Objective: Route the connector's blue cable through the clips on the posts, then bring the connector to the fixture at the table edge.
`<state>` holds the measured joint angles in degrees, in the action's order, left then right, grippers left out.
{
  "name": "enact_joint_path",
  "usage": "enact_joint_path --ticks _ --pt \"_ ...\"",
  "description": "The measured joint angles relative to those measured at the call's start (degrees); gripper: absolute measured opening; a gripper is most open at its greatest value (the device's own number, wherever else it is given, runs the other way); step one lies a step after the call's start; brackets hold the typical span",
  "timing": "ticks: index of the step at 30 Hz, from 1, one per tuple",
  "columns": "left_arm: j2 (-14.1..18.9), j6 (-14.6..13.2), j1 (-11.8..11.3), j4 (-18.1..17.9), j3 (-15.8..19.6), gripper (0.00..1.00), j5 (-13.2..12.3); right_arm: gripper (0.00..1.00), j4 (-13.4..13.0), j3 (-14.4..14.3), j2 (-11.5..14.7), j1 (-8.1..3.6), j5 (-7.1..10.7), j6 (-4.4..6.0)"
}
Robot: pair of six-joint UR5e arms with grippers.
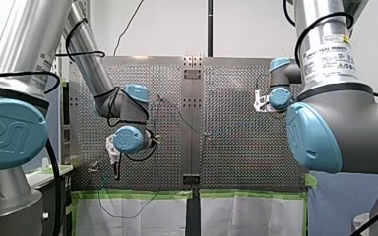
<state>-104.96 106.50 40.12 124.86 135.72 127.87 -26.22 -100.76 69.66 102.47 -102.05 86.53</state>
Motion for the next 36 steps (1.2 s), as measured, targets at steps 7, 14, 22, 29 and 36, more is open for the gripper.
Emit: enact_joint_path --ticks 7,14,22,29,36 --pt "0.0 -0.2 0.0 2.0 -3.4 0.98 -0.7 1.0 -1.7 -3.0 0.0 3.04 -0.83 0.01" --pt "0.0 -0.3 0.0 3.4 -4.9 0.98 -0.8 1.0 -4.8 -6.0 -0.1 6.39 -0.7 0.66" --pt "0.0 -0.2 0.1 3.9 -5.0 0.98 -0.7 1.0 -8.1 -8.9 -0.3 9.98 -1.52 1.22" --pt "0.0 -0.1 0.0 4.1 -5.0 0.98 -0.6 1.0 -10.8 -10.6 -2.8 13.5 -4.9 1.17" --pt "0.0 -0.1 0.0 4.7 -5.0 0.98 0.9 1.0 -13.4 -10.5 -5.7 16.51 -6.85 1.77"
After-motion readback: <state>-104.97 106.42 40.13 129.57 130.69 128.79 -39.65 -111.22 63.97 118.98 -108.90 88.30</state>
